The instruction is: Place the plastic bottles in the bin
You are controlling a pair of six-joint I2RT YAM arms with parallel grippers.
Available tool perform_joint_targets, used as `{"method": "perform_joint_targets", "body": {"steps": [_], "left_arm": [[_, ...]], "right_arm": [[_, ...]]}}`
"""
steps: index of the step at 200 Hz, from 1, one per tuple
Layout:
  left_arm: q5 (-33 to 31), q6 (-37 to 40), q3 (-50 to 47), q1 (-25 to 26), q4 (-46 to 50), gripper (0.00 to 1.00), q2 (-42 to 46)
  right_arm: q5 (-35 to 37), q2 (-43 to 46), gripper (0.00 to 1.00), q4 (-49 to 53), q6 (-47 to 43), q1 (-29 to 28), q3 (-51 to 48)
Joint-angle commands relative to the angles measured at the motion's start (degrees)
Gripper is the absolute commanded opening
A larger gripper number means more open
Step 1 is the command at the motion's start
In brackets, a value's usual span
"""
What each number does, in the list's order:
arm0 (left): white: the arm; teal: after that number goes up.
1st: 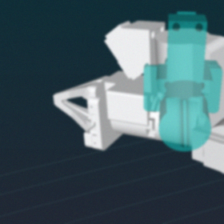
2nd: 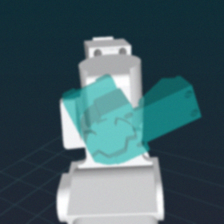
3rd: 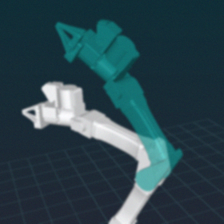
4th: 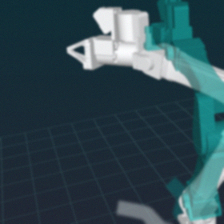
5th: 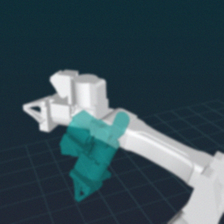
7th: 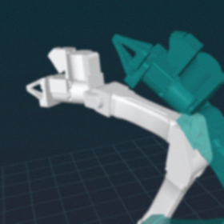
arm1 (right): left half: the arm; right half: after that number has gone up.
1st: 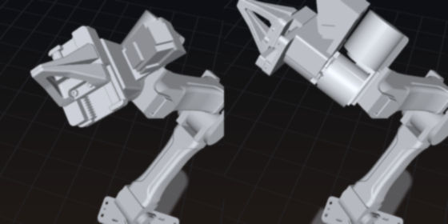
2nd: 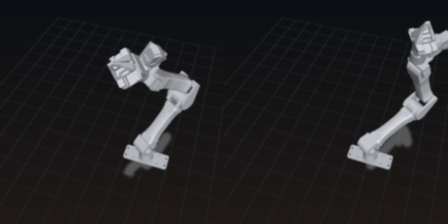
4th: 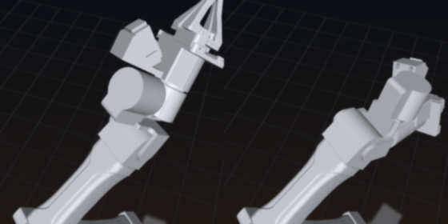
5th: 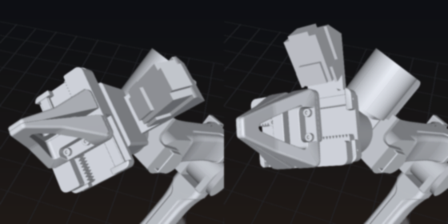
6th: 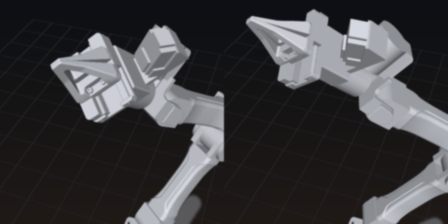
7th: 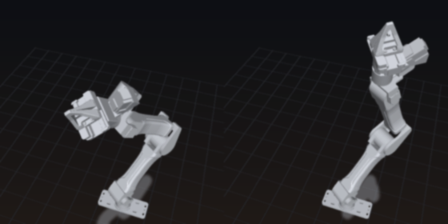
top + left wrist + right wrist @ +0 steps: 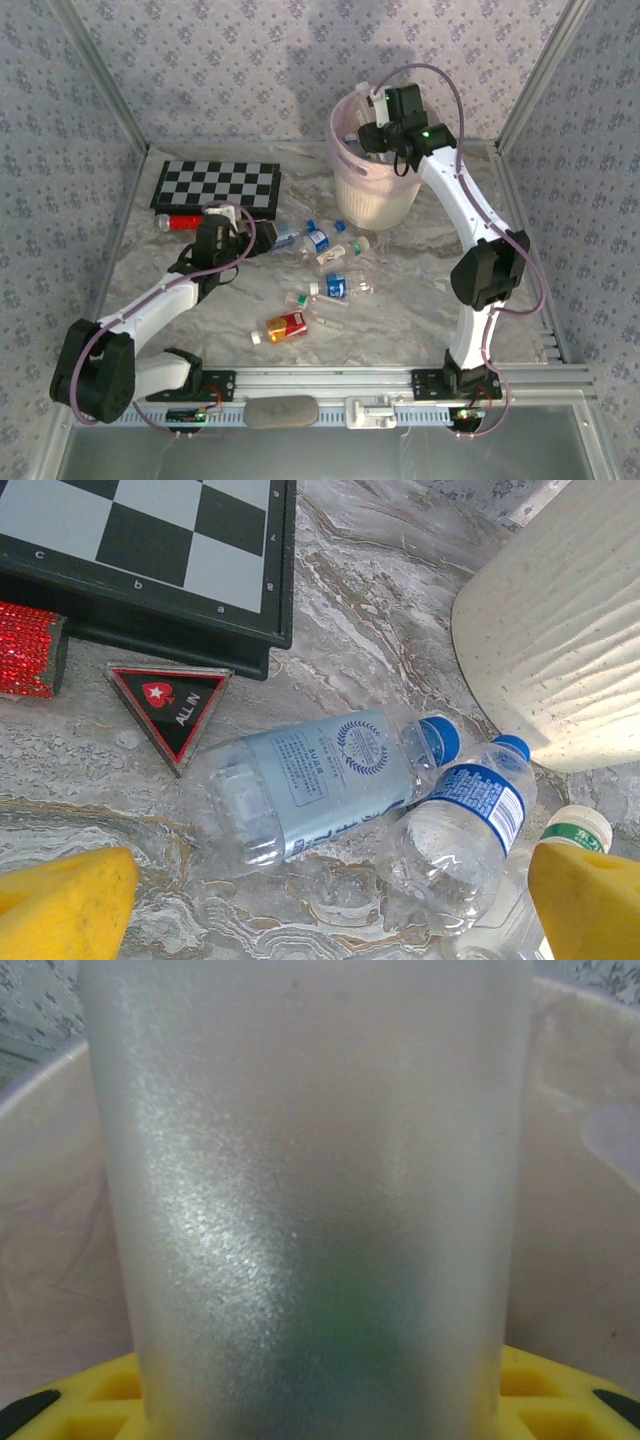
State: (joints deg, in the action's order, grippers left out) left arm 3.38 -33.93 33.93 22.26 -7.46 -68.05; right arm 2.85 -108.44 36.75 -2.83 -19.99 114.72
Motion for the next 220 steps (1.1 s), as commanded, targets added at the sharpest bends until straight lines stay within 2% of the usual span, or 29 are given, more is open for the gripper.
{"method": "perform_joint_targets", "body": {"steps": [1, 52, 107, 154, 188, 220], "left_arm": [[-0.48, 0.53, 1.75, 0.37, -0.28, 1.00, -0.43], [-0.66, 0.58, 1.93, 0.50, 0.21, 1.00, -0.11], [-0.78, 0.62, 2.18, 0.94, 0.52, 1.00, 0.29], [-0.74, 1.85, 3.18, 1.38, 3.88, 1.00, 1.23], [-0.32, 2.85, 3.66, 2.02, 7.82, 1.00, 2.60], [0.39, 4.37, 3.34, 3.32, 13.53, 1.00, 5.04]], "right_arm": [[0.99, -1.13, 0.55, 1.83, 1.46, 0.31, 2.26], [1.61, -0.47, 0.76, 1.50, 1.52, 0.30, 3.41], [1.49, 5.62, 0.99, -1.92, 1.73, -0.57, 0.85], [-2.11, 14.72, 0.99, -9.20, 4.43, -1.63, -9.96], [-5.88, 21.92, 0.99, -15.11, 7.93, -2.72, -22.22], [-5.50, 28.74, 0.99, -21.89, 11.09, -4.46, -35.64]]}}
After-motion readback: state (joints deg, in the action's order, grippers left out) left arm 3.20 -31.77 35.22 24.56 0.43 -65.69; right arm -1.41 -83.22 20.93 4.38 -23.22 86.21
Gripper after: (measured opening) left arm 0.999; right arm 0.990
